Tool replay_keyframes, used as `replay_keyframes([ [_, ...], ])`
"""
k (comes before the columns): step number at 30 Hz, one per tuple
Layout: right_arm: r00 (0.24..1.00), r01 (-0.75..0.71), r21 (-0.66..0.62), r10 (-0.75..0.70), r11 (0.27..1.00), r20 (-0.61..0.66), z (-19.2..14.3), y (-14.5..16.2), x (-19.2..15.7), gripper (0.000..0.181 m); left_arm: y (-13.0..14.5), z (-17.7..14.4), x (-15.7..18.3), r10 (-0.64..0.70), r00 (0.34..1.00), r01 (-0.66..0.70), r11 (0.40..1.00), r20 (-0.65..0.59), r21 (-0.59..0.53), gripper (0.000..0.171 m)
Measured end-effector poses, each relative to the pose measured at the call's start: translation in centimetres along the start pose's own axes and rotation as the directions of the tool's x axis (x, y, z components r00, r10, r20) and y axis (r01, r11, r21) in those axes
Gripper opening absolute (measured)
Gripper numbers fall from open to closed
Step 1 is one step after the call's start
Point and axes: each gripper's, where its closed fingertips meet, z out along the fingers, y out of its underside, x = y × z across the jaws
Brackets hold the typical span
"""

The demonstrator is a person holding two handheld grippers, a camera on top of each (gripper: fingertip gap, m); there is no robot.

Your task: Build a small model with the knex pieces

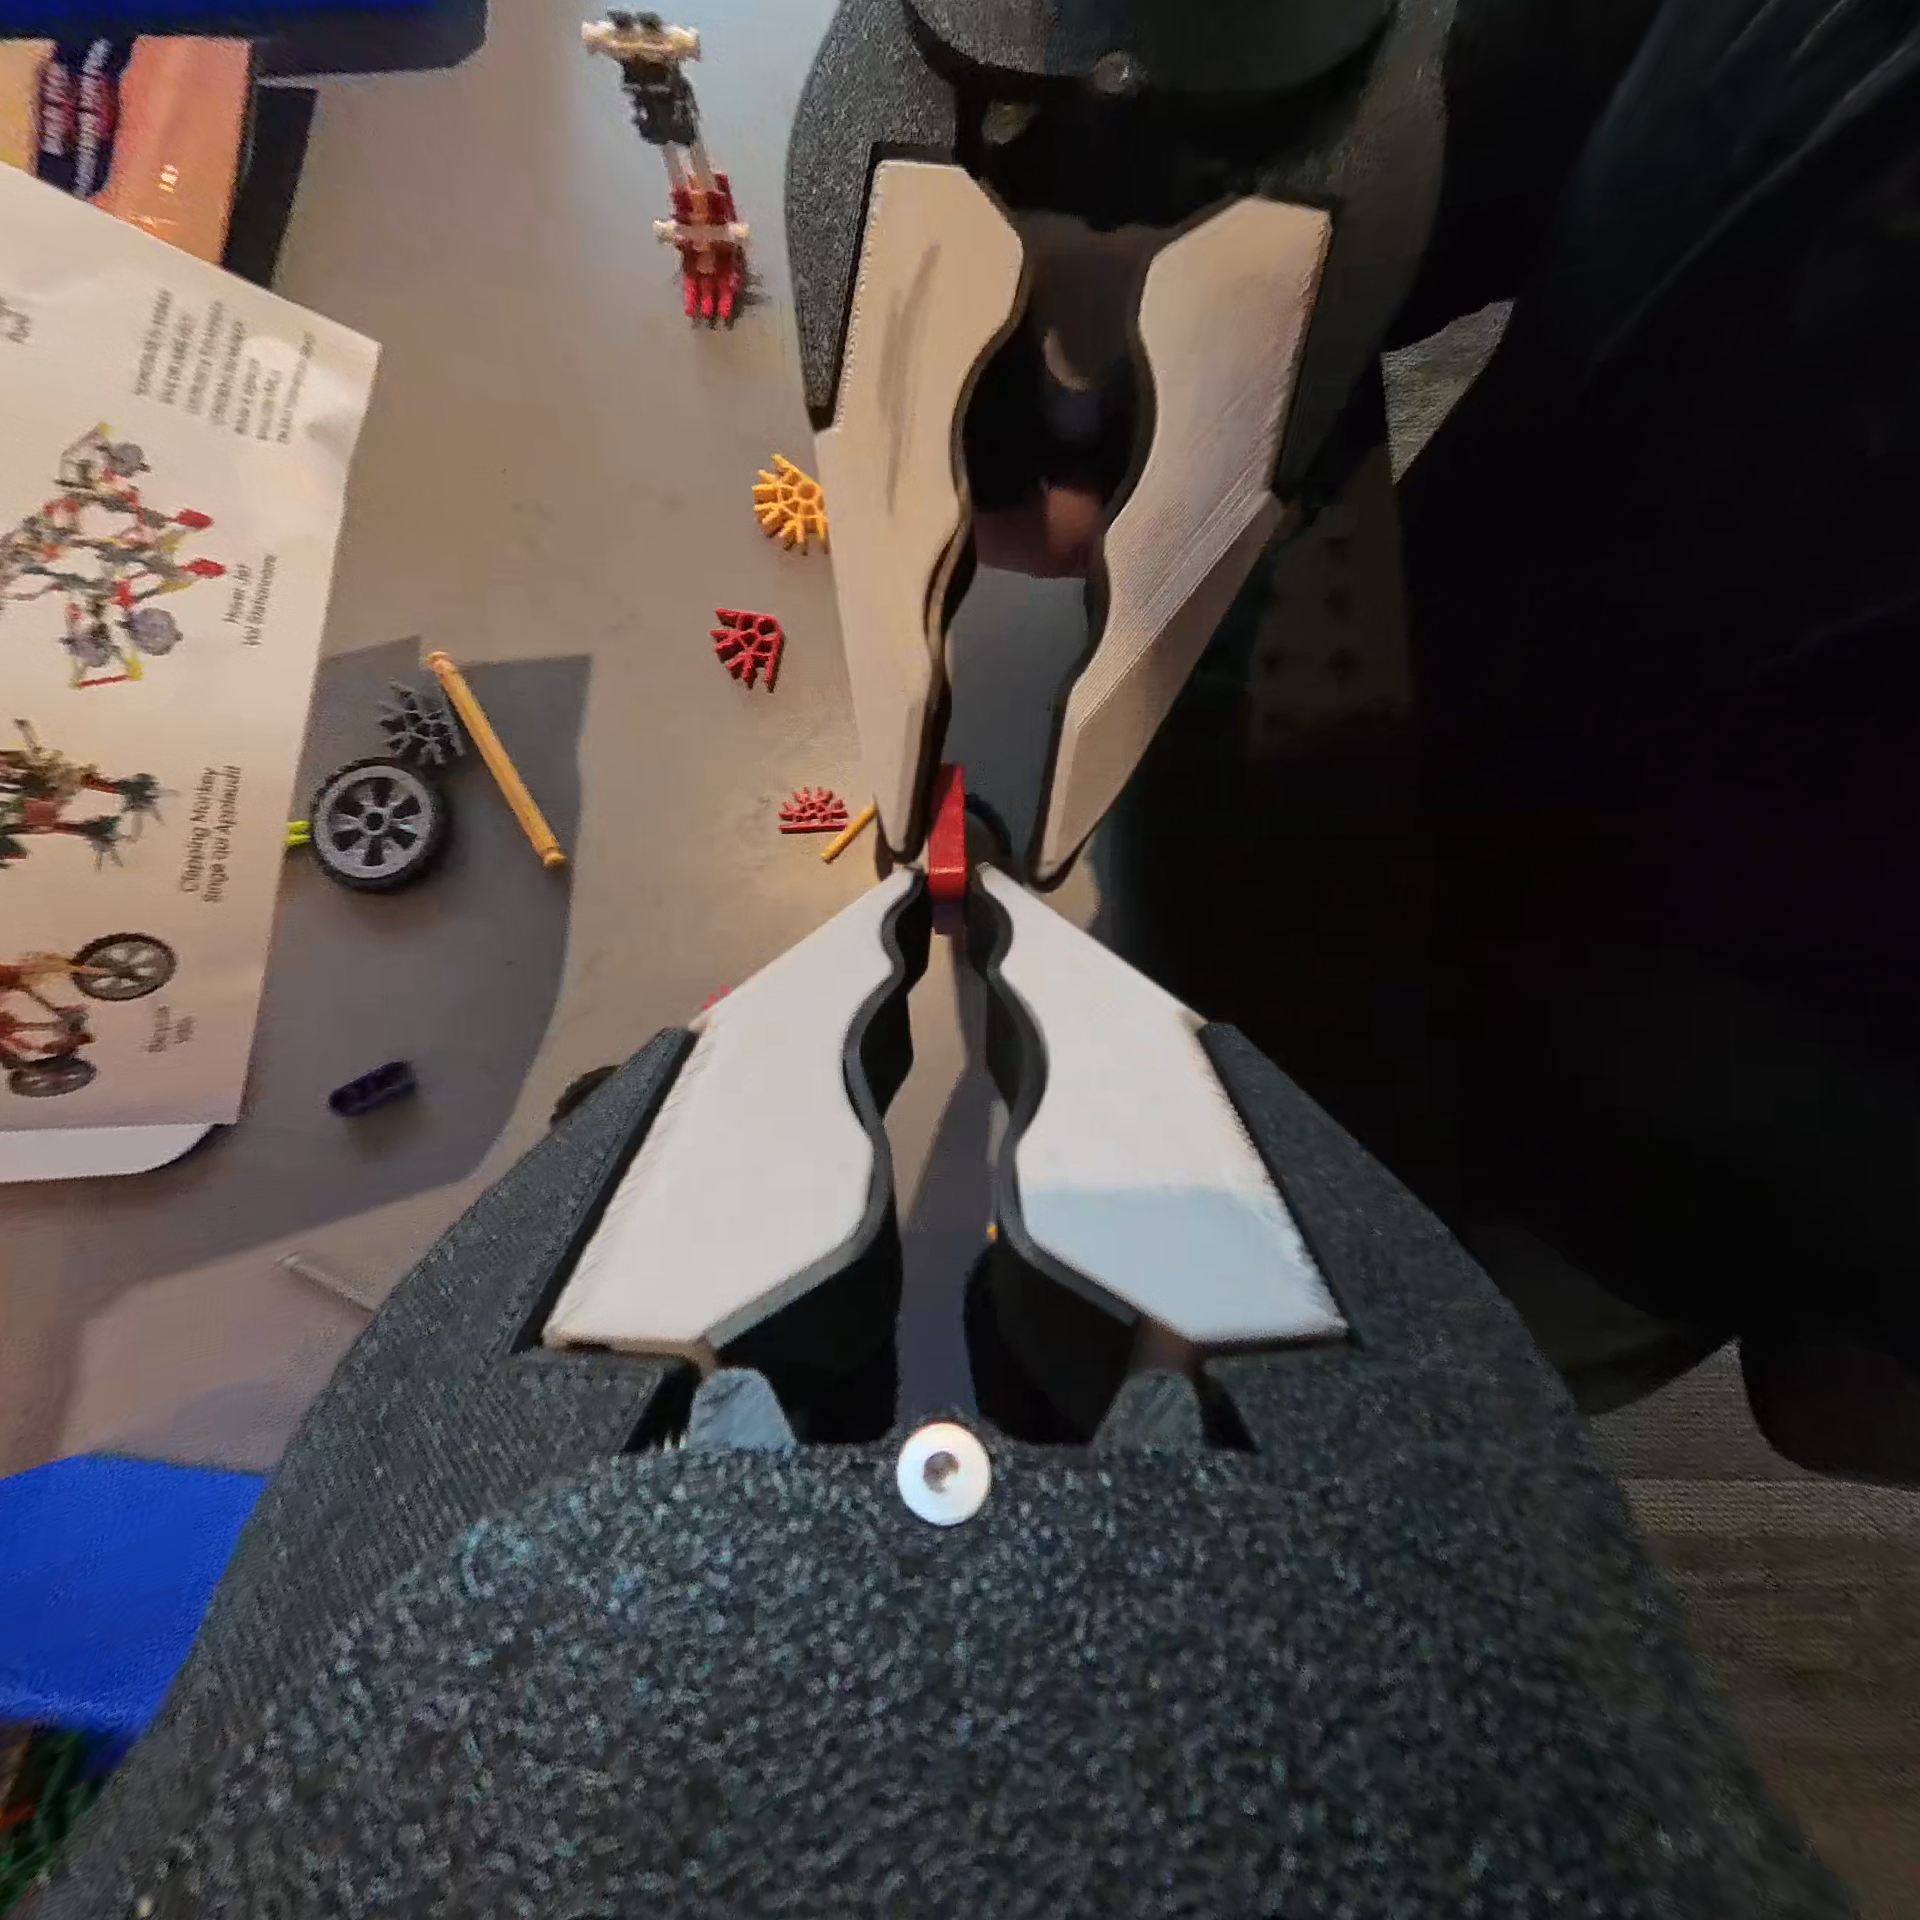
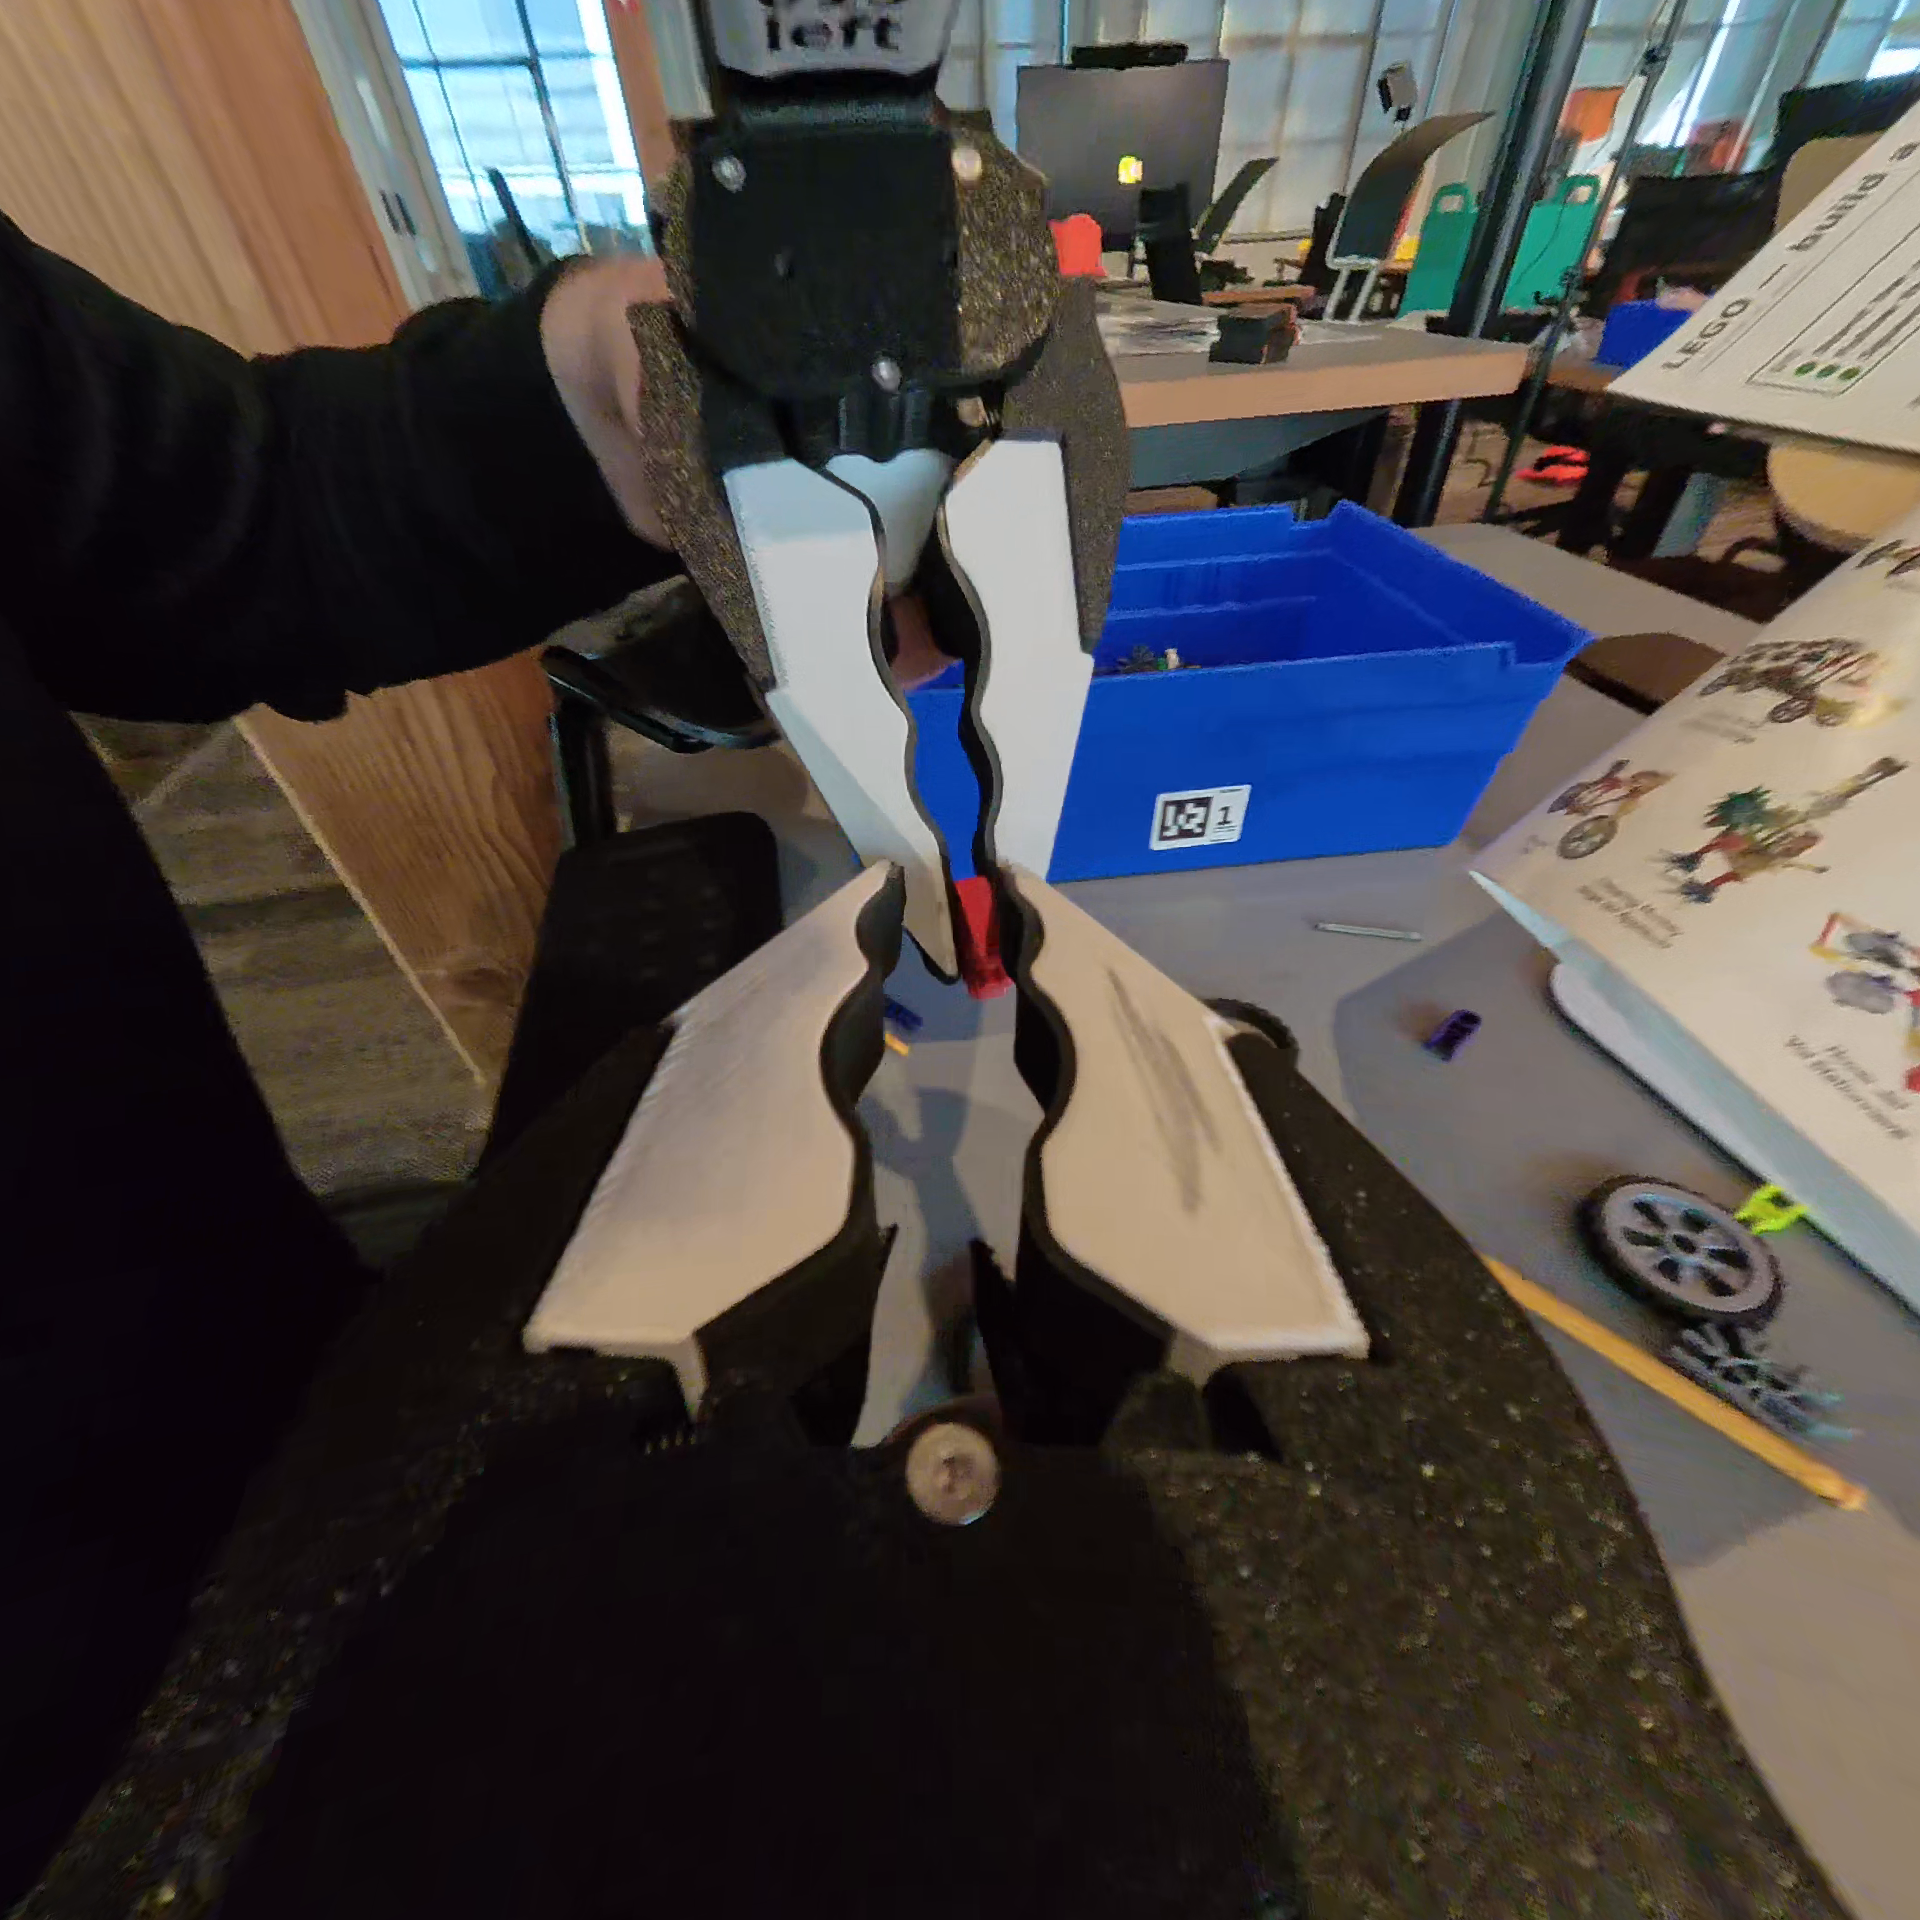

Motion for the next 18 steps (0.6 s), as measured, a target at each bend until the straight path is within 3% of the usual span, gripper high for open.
replay_keyframes([
  [2, 0.999, -0.026, 0.014, 0.026, 1.000, 0.021, -0.1, 0.1, -0.3, 0.003, 0.0, 0.4, 0.1, 0.003, 1.000, -0.003, 1.000, 0.004, 0.004, 0.006],
  [9, 0.995, -0.073, 0.040, 0.070, 0.997, 0.072, -0.7, 0.0, -0.9, 0.000, 0.1, 0.9, 0.9, 0.041, 0.999, -0.041, 0.999, -0.031, 0.009, 0.006],
  [12, 0.998, -0.055, 0.053, 0.054, 0.997, 0.021, -1.1, -0.4, 0.1, 0.012, 0.0, 1.0, 0.6, 0.024, 0.999, -0.023, 0.999, -0.035, 0.025, 0.006],
  [14, 0.997, -0.075, 0.054, 0.074, 0.996, 0.018, -1.3, -0.5, 0.5, 0.030, 0.0, 1.1, 0.5, 0.007, 0.999, -0.005, 0.999, -0.049, 0.037, 0.006],
  [18, 0.997, -0.079, 0.031, 0.078, 0.996, 0.011, -1.1, 0.1, 0.7, 0.028, 0.0, 1.4, 0.7, 0.013, 0.998, -0.011, 0.999, -0.060, 0.037, 0.006],
])
